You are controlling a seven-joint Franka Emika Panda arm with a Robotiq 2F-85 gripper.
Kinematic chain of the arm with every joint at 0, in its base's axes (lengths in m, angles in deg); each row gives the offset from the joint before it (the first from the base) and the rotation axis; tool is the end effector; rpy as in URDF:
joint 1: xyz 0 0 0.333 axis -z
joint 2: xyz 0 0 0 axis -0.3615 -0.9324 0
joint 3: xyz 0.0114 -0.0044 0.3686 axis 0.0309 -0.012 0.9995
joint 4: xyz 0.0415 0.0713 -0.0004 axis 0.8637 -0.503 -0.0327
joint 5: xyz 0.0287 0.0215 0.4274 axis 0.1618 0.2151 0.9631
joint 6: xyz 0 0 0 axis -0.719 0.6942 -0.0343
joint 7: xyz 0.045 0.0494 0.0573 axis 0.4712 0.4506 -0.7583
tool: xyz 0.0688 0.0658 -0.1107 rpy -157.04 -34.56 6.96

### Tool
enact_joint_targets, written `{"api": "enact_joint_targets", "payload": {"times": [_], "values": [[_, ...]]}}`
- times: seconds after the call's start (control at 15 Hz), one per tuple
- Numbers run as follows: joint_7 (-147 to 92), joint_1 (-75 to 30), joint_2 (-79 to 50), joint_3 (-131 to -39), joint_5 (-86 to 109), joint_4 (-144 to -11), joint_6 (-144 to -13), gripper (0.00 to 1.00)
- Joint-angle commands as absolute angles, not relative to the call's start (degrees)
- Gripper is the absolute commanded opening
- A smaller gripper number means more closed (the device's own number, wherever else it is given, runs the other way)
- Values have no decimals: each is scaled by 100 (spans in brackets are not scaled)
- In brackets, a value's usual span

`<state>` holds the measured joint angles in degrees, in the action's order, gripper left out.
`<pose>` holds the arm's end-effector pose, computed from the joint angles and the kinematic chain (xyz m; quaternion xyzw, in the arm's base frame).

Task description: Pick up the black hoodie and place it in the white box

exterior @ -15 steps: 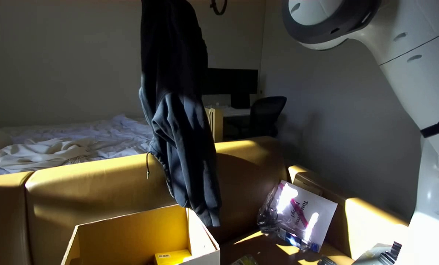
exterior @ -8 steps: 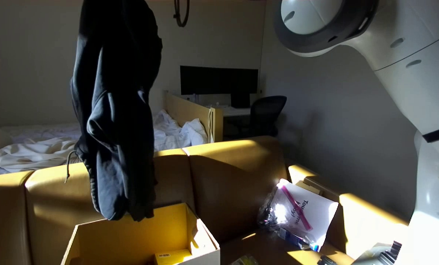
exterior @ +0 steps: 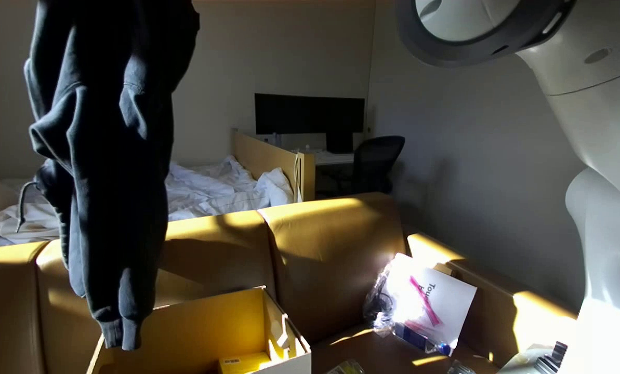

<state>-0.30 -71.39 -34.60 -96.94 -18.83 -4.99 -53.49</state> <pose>0.5704 0.4754 0.8935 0.8272 0.0354 0.5594 0.0402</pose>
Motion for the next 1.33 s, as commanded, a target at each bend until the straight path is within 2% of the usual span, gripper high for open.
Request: {"api": "enact_joint_targets", "payload": {"times": [0.0,0.2,0.33,0.67,1.27], "values": [[319,-7504,-3146,-10261,-2577,-498,-4638,7],[789,-7488,-3096,-10336,-2849,-486,-3872,8],[1386,-7263,-3198,-10030,-2498,-487,-3663,8],[2679,-6975,-3586,-9406,-1513,-596,-3833,8],[3431,-7238,-3647,-9284,-1110,-551,-3740,7]]}}
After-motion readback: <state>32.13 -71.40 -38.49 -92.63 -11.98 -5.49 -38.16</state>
